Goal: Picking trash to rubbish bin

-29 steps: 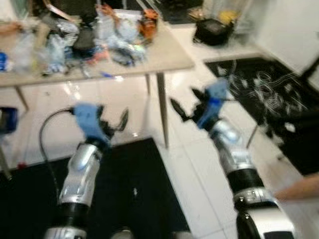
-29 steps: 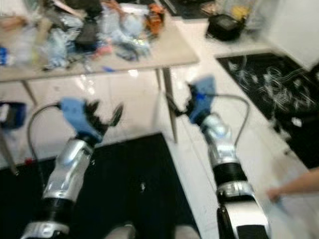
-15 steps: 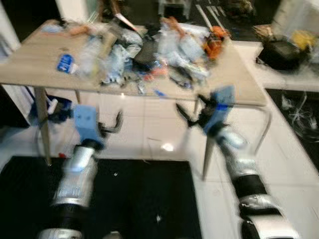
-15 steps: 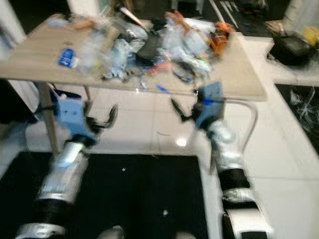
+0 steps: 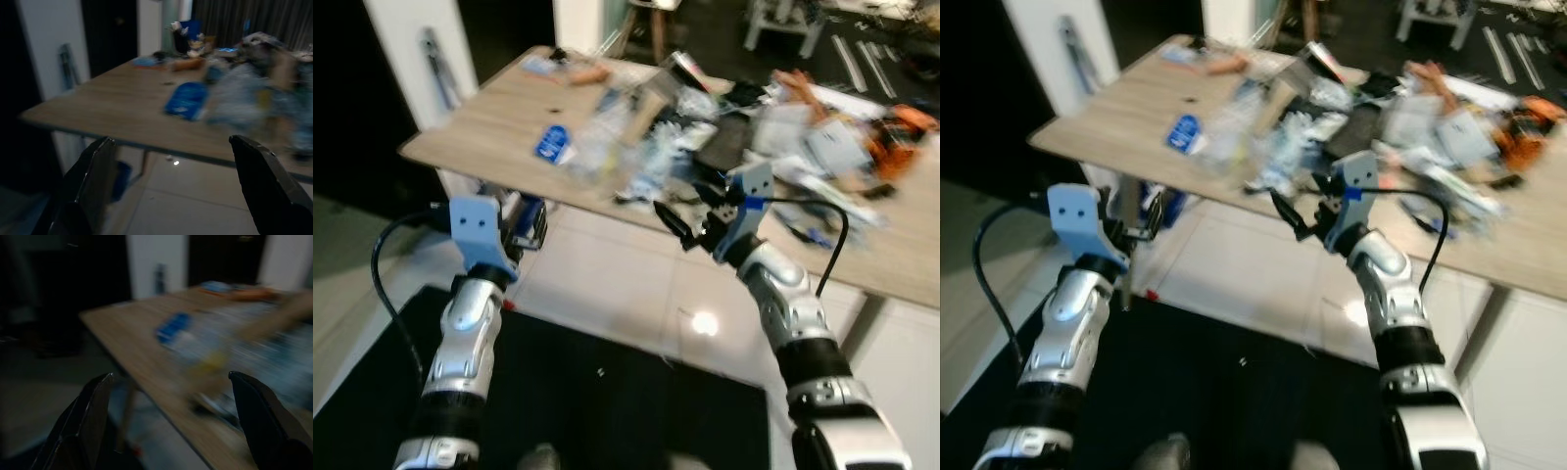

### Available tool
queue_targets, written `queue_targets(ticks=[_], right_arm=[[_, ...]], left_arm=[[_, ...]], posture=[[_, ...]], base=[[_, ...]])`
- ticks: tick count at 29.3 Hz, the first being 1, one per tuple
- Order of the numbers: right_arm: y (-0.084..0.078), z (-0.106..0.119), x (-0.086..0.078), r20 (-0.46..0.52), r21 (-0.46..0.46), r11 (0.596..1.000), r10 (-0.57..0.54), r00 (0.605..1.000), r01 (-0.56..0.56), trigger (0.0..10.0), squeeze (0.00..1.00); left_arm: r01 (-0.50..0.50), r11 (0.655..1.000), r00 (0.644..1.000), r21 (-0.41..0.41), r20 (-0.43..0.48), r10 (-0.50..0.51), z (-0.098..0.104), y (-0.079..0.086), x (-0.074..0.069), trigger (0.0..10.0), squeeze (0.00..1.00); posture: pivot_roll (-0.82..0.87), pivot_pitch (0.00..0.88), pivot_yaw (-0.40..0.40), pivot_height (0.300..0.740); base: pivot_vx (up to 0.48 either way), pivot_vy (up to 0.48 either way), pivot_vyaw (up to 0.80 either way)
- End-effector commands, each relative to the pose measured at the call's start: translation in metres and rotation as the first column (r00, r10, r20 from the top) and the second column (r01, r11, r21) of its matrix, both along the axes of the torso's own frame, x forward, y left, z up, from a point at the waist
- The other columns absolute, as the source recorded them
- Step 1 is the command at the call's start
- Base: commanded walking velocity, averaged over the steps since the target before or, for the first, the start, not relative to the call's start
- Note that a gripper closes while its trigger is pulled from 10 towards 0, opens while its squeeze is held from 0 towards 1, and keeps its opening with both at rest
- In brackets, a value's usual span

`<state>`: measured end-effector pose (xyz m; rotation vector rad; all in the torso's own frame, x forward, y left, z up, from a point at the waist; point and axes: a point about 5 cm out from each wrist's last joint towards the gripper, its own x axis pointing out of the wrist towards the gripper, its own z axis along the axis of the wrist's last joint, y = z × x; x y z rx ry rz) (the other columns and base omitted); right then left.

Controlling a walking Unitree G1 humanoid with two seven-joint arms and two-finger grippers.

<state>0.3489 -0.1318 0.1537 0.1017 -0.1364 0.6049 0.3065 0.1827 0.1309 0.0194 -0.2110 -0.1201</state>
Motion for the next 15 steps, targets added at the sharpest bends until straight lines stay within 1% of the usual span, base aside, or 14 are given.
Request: queue_targets(ticks=[1, 5, 6, 8, 9, 12, 15], right_arm=[[-0.013, -0.003, 0.0, -0.023, 0.005, 0.999, -0.047, 0.999, 0.047, 10.0, 0.0], [-0.018, -0.003, 0.003, -0.058, 0.03, 0.994, -0.102, 0.993, 0.104, 10.0, 0.0], [-0.021, -0.003, 0.005, -0.074, 0.05, 0.991, -0.122, 0.99, 0.126, 10.0, 0.0], [-0.021, -0.003, 0.005, -0.074, 0.05, 0.991, -0.122, 0.99, 0.126, 10.0, 0.0], [-0.024, -0.003, 0.006, -0.084, 0.064, 0.988, -0.134, 0.987, 0.14, 10.0, 0.0], [-0.039, 0.002, 0.011, -0.098, 0.093, 0.968, -0.225, 0.969, 0.234, 10.0, 0.0], [-0.042, 0.003, 0.012, -0.098, 0.097, 0.965, -0.236, 0.967, 0.246, 10.0, 0.0]], left_arm=[[0.027, 1.0, 1.0, 0.009, -0.011, -0.027, -0.003, -0.006, 0.0, 10.0, 0.0], [0.044, 0.999, 0.999, 0.008, -0.006, -0.044, -0.003, -0.009, 0.0, 10.0, 0.0], [0.05, 0.999, 0.999, 0.008, -0.003, -0.05, -0.003, -0.01, 0.0, 10.0, 0.0], [0.05, 0.999, 0.999, 0.008, -0.003, -0.05, -0.003, -0.01, 0.0, 10.0, 0.0], [0.054, 0.998, 0.999, 0.008, -0.001, -0.054, -0.003, -0.011, 0.0, 10.0, 0.0], [0.073, 0.997, 0.997, 0.002, 0.007, -0.073, -0.002, -0.014, -0.001, 10.0, 0.0], [0.077, 0.997, 0.997, 0.001, 0.009, -0.077, -0.002, -0.014, -0.001, 10.0, 0.0]], posture=[[-0.04, 0.0, -0.032, 0.74], [-0.04, 0.0, -0.034, 0.74], [-0.04, 0.0, -0.035, 0.74], [-0.04, 0.0, -0.035, 0.74], [-0.04, 0.0, -0.035, 0.74], [-0.04, 0.0, -0.036, 0.74], [-0.04, 0.0, -0.036, 0.74]], base=[[0.469, 0.0, 0.0], [0.469, 0.0, 0.0], [0.469, 0.0, -0.77], [0.469, 0.0, -0.77], [0.469, 0.0, -0.77], [0.469, 0.0, -0.77], [0.469, 0.0, -0.77]])
